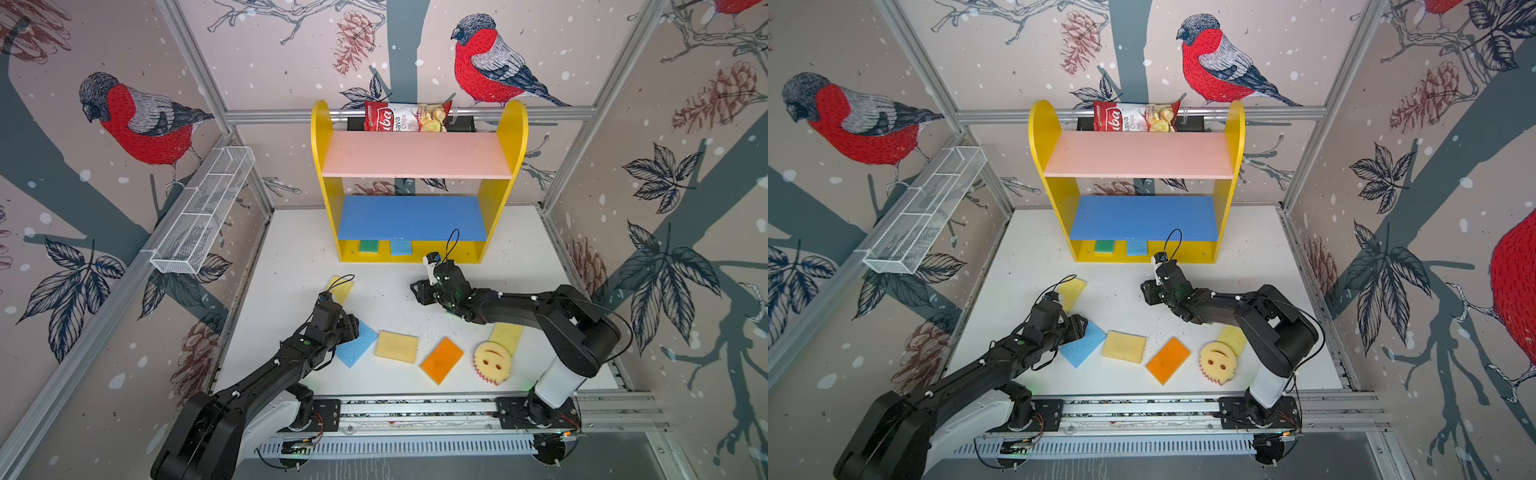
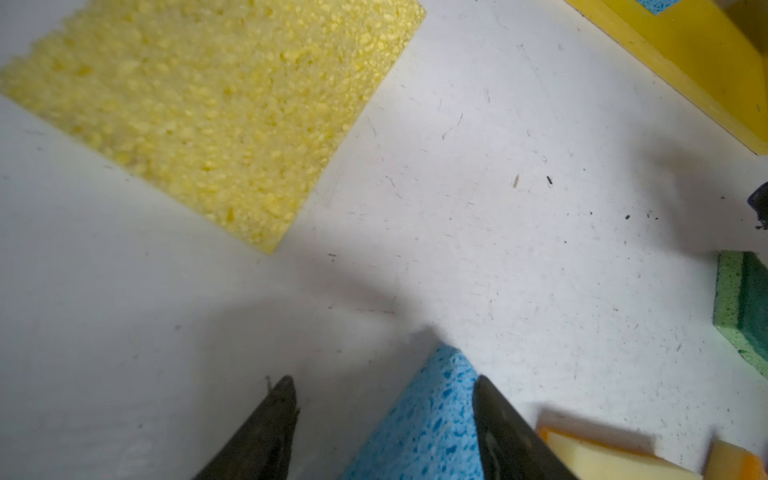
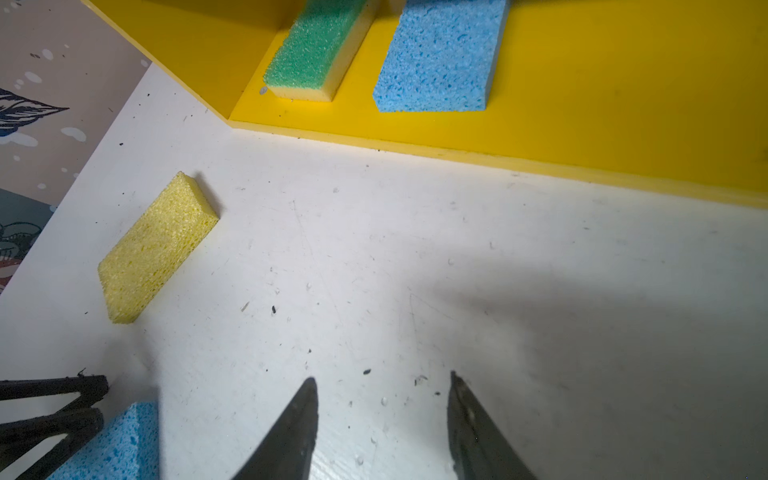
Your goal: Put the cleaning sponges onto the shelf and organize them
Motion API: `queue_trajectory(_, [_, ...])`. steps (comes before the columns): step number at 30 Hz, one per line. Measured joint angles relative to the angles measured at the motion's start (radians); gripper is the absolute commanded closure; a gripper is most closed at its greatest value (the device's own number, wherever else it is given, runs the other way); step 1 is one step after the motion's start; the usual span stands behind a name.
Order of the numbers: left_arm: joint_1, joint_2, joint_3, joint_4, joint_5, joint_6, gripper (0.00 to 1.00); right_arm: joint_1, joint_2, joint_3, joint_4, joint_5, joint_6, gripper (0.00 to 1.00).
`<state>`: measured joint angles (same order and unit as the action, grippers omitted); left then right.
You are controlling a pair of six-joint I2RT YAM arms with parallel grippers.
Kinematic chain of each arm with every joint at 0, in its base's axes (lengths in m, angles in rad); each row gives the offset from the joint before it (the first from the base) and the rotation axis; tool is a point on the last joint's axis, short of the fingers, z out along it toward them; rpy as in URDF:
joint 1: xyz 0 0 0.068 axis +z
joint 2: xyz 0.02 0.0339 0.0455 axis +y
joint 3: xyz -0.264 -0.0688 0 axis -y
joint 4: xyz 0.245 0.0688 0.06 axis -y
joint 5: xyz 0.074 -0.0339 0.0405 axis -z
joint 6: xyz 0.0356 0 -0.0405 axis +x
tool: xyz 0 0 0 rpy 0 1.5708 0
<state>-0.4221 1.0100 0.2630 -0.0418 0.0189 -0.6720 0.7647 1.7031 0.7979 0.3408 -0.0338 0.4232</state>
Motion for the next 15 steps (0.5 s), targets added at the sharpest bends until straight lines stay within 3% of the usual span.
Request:
queue_trajectory(6, [-0.018, 0.032, -0.005, 0.048, 0.0, 0.014, 0.43, 0.0, 0.002, 0.016, -0.006, 0.0, -0.001, 0.5])
queue_trajectory(12, [-0.1, 0.063, 0.018, 0.06, -0.006, -0.006, 0.41, 0.0, 0.032, 0.031, -0.004, 0.0, -0.001, 0.49])
queue_trajectory(15, [-0.144, 0.1, 0.05, 0.041, -0.016, -0.003, 0.46, 0.0, 0.045, 0.034, -0.005, -0.001, 0.003, 0.5])
